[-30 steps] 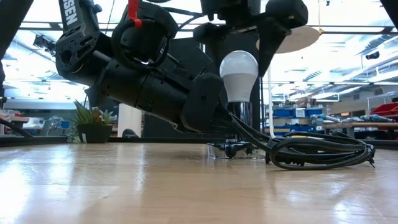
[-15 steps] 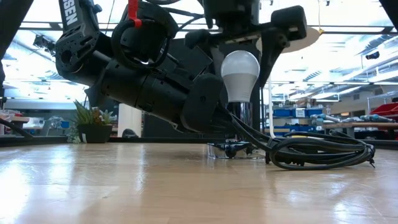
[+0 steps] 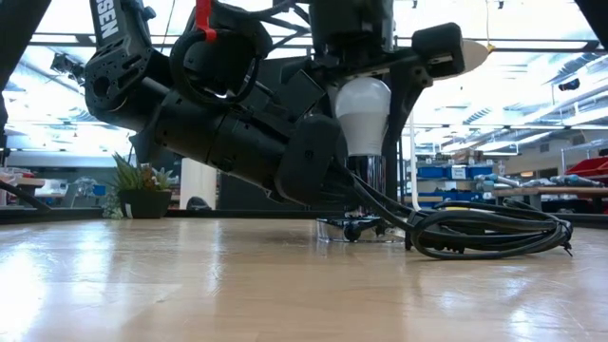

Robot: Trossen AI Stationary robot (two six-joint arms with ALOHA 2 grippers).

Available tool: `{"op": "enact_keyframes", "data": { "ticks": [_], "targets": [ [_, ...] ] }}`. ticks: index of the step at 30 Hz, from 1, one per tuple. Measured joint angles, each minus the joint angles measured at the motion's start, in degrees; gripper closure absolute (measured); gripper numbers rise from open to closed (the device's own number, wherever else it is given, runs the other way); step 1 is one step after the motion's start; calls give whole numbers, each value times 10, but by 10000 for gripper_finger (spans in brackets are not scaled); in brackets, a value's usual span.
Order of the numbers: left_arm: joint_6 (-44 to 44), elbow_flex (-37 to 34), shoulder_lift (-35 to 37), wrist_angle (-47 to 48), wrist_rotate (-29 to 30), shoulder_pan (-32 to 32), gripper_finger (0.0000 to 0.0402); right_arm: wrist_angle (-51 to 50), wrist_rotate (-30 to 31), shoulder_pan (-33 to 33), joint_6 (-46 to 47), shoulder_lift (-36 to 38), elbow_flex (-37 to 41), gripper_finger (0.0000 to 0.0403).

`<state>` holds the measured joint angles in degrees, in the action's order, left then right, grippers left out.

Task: Screw lightbulb
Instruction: Insert the lightbulb into the lamp

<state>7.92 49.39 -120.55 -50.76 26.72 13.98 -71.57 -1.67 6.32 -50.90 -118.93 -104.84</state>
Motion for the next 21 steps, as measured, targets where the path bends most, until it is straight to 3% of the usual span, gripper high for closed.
{"op": "enact_keyframes", "data": {
  "ticks": [5, 13, 21],
  "targets": [
    [1, 0, 0, 0, 0, 0, 199, 3, -11, -4, 14, 0, 0, 150],
    [15, 0, 0, 1, 1, -1, 199, 7, -12, -4, 126, 0, 0, 139],
    [16, 0, 0, -1, 0, 0, 199, 12, -9, 9, 295, 0, 0, 140]
  ]
}}
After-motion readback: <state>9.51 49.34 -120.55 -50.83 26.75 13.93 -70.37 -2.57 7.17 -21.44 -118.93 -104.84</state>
